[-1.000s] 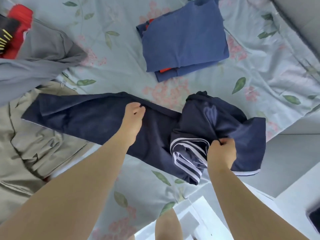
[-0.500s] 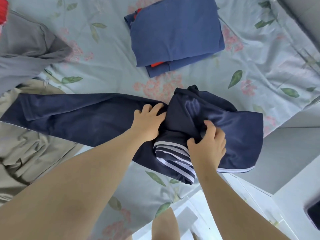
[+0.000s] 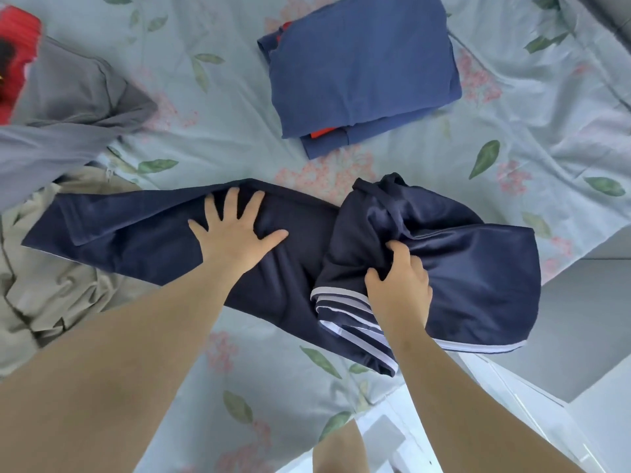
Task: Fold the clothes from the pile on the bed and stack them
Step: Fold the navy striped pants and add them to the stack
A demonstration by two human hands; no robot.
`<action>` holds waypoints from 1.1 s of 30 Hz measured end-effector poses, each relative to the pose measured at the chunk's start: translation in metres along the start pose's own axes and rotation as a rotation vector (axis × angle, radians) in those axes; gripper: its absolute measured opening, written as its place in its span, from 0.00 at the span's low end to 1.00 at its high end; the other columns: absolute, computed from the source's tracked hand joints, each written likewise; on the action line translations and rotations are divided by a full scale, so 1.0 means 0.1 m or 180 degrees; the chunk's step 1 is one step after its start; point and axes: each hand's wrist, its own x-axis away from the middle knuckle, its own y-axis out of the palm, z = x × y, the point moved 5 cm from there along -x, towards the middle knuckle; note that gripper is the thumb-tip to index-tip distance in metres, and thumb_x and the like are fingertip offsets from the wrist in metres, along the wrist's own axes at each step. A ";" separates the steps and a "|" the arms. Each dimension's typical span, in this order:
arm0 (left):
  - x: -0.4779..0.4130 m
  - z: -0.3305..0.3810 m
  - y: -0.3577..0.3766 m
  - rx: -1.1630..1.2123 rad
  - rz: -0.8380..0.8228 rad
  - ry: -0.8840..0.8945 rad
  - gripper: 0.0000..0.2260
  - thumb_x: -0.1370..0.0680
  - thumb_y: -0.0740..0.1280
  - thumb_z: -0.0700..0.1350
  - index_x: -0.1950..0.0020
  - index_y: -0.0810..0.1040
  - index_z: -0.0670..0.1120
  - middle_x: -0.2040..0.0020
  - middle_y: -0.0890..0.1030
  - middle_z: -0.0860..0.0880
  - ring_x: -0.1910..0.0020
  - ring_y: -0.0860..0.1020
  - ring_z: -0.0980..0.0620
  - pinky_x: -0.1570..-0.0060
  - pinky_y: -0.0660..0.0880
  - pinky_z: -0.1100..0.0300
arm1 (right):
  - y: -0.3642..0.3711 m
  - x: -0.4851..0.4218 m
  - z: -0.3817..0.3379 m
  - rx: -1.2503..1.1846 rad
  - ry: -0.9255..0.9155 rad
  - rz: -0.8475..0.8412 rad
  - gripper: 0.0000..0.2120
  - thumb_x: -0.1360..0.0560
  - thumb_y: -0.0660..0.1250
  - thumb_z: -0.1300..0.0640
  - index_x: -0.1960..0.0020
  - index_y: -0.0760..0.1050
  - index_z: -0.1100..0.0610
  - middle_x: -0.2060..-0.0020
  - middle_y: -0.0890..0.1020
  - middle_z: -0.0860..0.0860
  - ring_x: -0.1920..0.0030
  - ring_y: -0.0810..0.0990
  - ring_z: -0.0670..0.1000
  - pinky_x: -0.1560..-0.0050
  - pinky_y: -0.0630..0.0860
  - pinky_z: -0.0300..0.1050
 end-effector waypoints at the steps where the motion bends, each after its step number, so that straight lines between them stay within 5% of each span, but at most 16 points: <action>1: -0.03 -0.12 -0.04 0.0047 0.0086 -0.0162 0.37 0.28 0.53 0.73 0.24 0.45 0.61 0.22 0.45 0.49 0.25 0.43 0.38 0.31 0.49 0.32 | 0.05 0.02 -0.05 0.0052 -0.0058 -0.0009 0.24 0.24 0.62 0.55 0.28 0.62 0.51 0.37 0.71 0.54 0.37 0.67 0.57 0.39 0.62 0.50; 8: -0.36 -0.98 -0.35 0.0233 0.0130 -0.1049 0.31 0.21 0.54 0.61 0.22 0.43 0.56 0.22 0.46 0.45 0.25 0.42 0.36 0.32 0.51 0.31 | 0.35 0.13 -0.46 0.0292 -0.0484 -0.0306 0.27 0.23 0.60 0.53 0.26 0.58 0.51 0.34 0.69 0.52 0.35 0.66 0.56 0.37 0.62 0.49; 11: -0.45 -1.06 -0.40 0.0742 -0.0034 -0.1013 0.28 0.19 0.56 0.46 0.22 0.46 0.54 0.22 0.47 0.46 0.24 0.45 0.39 0.31 0.54 0.35 | 0.37 0.17 -0.47 0.0232 -0.0425 -0.0254 0.26 0.23 0.60 0.52 0.26 0.60 0.50 0.33 0.68 0.50 0.34 0.65 0.54 0.35 0.60 0.49; 13: -0.38 -0.93 -0.36 0.0883 0.0128 -0.0796 0.26 0.20 0.57 0.44 0.23 0.53 0.52 0.23 0.53 0.44 0.25 0.49 0.40 0.32 0.56 0.36 | 0.34 0.19 -0.41 0.0134 -0.0276 -0.0175 0.23 0.22 0.60 0.51 0.28 0.62 0.49 0.32 0.69 0.49 0.33 0.64 0.53 0.34 0.59 0.50; 16: -0.07 -0.47 -0.20 0.1118 0.0429 -0.0282 0.23 0.20 0.58 0.50 0.26 0.61 0.49 0.25 0.59 0.44 0.25 0.53 0.43 0.31 0.57 0.40 | 0.22 0.21 -0.24 -0.0081 0.0122 0.0014 0.20 0.22 0.61 0.52 0.31 0.67 0.49 0.32 0.70 0.49 0.33 0.64 0.54 0.34 0.57 0.51; 22: 0.61 0.75 0.03 0.1841 -0.0015 0.0843 0.26 0.22 0.60 0.58 0.25 0.61 0.51 0.27 0.64 0.54 0.26 0.58 0.52 0.29 0.56 0.45 | -0.07 0.14 0.31 -0.0623 0.1138 0.0460 0.18 0.24 0.63 0.54 0.34 0.69 0.51 0.34 0.70 0.52 0.34 0.64 0.57 0.33 0.56 0.53; 29: 0.68 1.07 0.18 0.1000 0.0013 0.0708 0.29 0.21 0.63 0.48 0.23 0.53 0.53 0.27 0.59 0.51 0.36 0.66 0.43 0.43 0.70 0.53 | -0.34 0.18 1.02 -0.0896 0.2209 0.0920 0.31 0.27 0.69 0.47 0.29 0.60 0.51 0.29 0.60 0.53 0.33 0.61 0.59 0.34 0.58 0.56; 33: 0.68 1.07 0.21 0.0839 0.0027 0.0722 0.28 0.20 0.62 0.48 0.23 0.53 0.53 0.26 0.58 0.51 0.37 0.66 0.42 0.46 0.71 0.53 | -0.18 0.23 1.34 -0.2050 0.2923 0.0871 0.43 0.32 0.72 0.40 0.26 0.53 0.50 0.30 0.60 0.54 0.35 0.65 0.63 0.33 0.63 0.57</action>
